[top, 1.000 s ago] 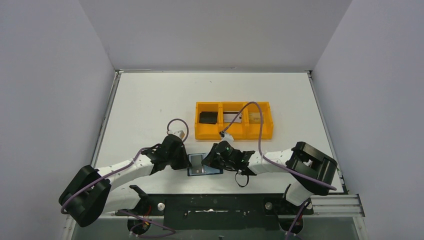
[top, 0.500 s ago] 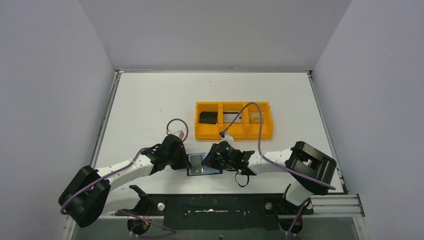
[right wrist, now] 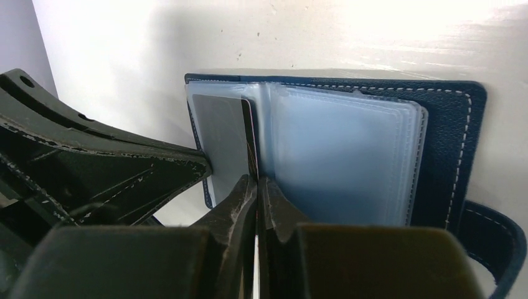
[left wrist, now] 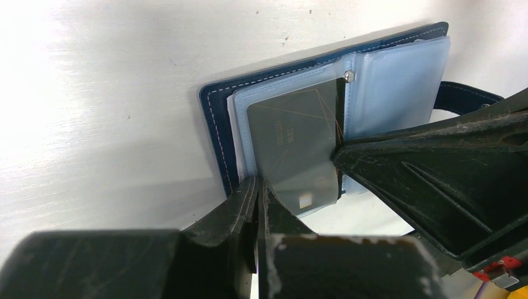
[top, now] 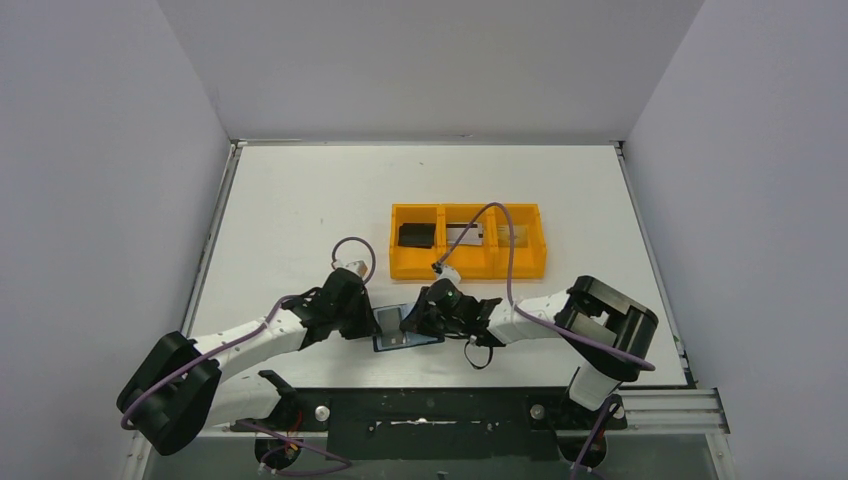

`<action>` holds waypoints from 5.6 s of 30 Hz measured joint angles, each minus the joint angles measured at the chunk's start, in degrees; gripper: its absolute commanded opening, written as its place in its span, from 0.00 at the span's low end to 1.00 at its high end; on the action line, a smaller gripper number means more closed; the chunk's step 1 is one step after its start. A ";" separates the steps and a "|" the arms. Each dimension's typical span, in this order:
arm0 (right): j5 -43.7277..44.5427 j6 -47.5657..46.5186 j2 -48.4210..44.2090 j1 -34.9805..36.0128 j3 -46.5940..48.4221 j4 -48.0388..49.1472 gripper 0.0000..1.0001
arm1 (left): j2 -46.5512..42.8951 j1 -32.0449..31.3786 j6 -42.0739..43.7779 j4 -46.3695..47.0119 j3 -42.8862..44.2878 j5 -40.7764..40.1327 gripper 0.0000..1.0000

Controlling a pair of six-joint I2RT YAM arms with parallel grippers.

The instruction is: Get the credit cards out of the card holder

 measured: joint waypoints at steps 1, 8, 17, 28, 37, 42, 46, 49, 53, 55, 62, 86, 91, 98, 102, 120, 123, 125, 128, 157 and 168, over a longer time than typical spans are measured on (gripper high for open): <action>-0.04 -0.02 0.00 -0.02 -0.42 0.98 0.00 | -0.02 0.02 0.00 -0.07 0.00 -0.04 0.00; -0.07 0.33 -0.70 -0.04 -1.86 3.23 0.00 | -0.28 0.04 0.04 -0.35 0.00 -0.55 0.00; -0.61 1.64 -4.81 -0.33 -5.75 5.29 0.00 | -0.35 0.02 0.00 -0.42 -0.04 -0.63 0.00; 0.26 3.39 -7.06 -0.42 -7.80 4.85 0.19 | -0.35 0.02 0.02 -0.44 -0.04 -0.59 0.00; -0.63 5.05 -3.41 -0.74 -6.49 5.44 0.34 | -0.35 0.02 0.07 -0.39 -0.04 -0.20 0.00; -0.72 5.03 -3.17 -0.74 -6.10 5.44 0.28 | -0.33 0.02 0.09 -0.39 -0.04 -0.17 0.00; -0.85 4.79 -2.58 -0.79 -6.05 5.35 0.10 | -0.33 0.02 0.09 -0.39 -0.04 -0.17 0.00; -0.09 5.35 -2.62 -1.03 -5.90 3.87 0.01 | -0.33 0.02 0.04 -0.39 -0.04 -0.24 0.00; 1.86 6.34 -4.26 -1.01 -5.86 1.77 0.00 | -1.22 0.02 0.07 -0.68 -0.04 -0.70 0.24; 2.89 6.36 -5.46 -1.05 -5.86 0.92 0.00 | -2.49 0.00 0.15 -1.46 -0.04 -1.16 0.38; 5.01 6.38 -6.12 -0.94 -5.75 -1.60 0.00 | -6.45 -0.02 0.07 -2.75 1.05 -2.40 0.54; 4.74 8.13 -6.12 -0.79 -8.61 3.19 0.24 | 4.33 -2.45 -0.79 5.99 2.23 5.97 0.43; 4.04 9.33 -6.16 -1.11 -10.56 7.65 0.33 | 4.26 -2.45 -0.87 6.01 2.16 5.81 0.40; 2.16 12.50 -6.34 -2.01 -16.48 19.26 0.40 | 3.74 -2.45 -1.22 6.16 1.53 5.01 0.36; 1.25 14.51 -5.95 -2.99 -19.69 25.31 0.39 | 3.58 -2.60 -1.22 6.14 1.44 4.70 0.34; 0.02 12.79 -2.29 -3.30 -13.33 19.23 0.24 | 3.19 -2.67 -1.22 5.57 1.33 4.26 0.32; 0.04 12.48 -2.12 -3.32 -13.22 18.60 0.28 | 3.08 -2.69 -1.22 5.49 1.29 4.24 0.30; 0.04 12.41 -1.99 -3.32 -12.74 17.81 0.31 | 3.04 -2.69 -1.22 5.40 1.25 4.20 0.28; 0.24 11.87 -1.86 -3.30 -10.58 14.97 0.28 | 3.04 -2.71 -1.20 5.07 1.25 4.17 0.25; 1.92 10.29 -4.52 -2.89 -10.38 8.31 0.00 | 5.33 -3.06 0.28 5.07 6.38 1.84 0.19; 1.99 11.10 -4.70 -2.89 -12.22 11.19 0.16 | 6.23 -3.96 -1.29 7.61 2.62 2.75 0.16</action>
